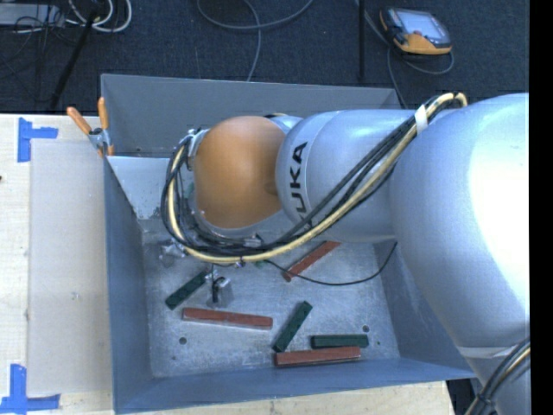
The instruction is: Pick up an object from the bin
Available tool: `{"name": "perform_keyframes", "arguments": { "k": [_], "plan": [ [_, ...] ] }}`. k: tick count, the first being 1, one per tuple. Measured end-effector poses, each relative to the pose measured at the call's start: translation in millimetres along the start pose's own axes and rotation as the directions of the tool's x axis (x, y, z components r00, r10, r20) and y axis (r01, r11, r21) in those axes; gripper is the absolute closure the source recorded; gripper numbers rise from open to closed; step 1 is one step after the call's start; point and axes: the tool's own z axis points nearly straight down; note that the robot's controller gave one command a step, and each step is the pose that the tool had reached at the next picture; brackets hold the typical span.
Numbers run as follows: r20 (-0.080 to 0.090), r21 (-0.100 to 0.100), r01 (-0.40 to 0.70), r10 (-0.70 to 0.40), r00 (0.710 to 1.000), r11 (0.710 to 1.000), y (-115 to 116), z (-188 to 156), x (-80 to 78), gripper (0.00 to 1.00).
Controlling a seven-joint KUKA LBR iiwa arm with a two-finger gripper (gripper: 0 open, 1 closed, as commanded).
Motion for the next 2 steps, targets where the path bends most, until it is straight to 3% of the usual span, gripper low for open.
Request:
{"name": "perform_keyframes", "arguments": {
  "k": [1, 2],
  "plan": [
    [0.001, -0.001, 0.275, -0.275, 0.961, 0.961, -1.4, 30.8, -32.1, 0.00],
    [0.002, -0.001, 0.270, -0.270, 0.963, 0.963, -1.2, 31.0, -32.5, 0.00]
  ]
}}
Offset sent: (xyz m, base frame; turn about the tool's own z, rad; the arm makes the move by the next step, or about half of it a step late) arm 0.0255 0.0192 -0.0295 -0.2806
